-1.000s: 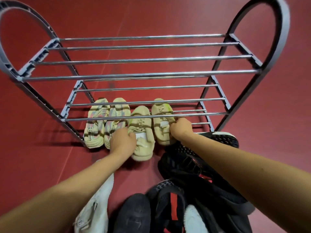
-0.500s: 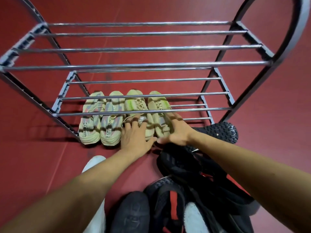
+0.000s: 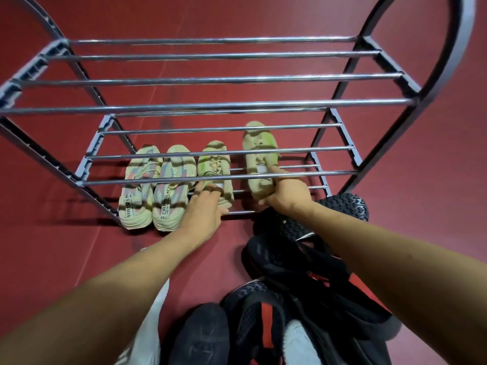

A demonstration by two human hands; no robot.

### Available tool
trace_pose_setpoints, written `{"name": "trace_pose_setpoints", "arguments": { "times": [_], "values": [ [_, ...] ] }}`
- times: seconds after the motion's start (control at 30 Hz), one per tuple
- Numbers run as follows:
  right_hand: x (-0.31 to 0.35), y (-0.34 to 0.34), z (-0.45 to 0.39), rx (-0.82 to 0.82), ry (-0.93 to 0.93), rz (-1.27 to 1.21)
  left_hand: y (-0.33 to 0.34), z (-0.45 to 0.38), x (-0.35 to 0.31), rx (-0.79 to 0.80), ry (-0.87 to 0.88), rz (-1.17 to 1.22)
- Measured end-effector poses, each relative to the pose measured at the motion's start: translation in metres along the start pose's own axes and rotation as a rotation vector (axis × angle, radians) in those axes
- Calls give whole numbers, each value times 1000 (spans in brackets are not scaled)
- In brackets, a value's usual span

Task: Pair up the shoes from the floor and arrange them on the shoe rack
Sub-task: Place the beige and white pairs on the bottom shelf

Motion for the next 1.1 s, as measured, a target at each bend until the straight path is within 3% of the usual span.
{"name": "trace_pose_setpoints", "arguments": {
  "times": [0.33, 0.6, 0.67, 0.87, 0.97, 1.1],
  "values": [
    [50, 47, 10, 65, -26, -86, -2, 15, 17, 14, -108, -166],
    [39, 50, 13, 140, -66, -77, 4, 18, 22, 2, -119, -79],
    [28, 40, 11, 187, -113, 35, 0, 22, 21, -14, -116, -32],
    [-36, -6, 35, 365, -176, 781, -24, 64, 22, -103, 20, 74],
    [-28, -26, 71, 221, -335, 722, -32, 97, 25, -82, 38, 125],
    [-3, -68, 153, -163, -642, 535, -38, 137, 14, 20, -17, 283]
  ]
}}
Point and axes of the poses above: each hand's wrist, its own z-axis away from the middle knuckle, its own y-axis out of the palm, x = y × z, the point moved 6 cm from there along -z, towards the middle knuckle, and after that the axes turned 9 degrees about z, right-handed, at the moved point
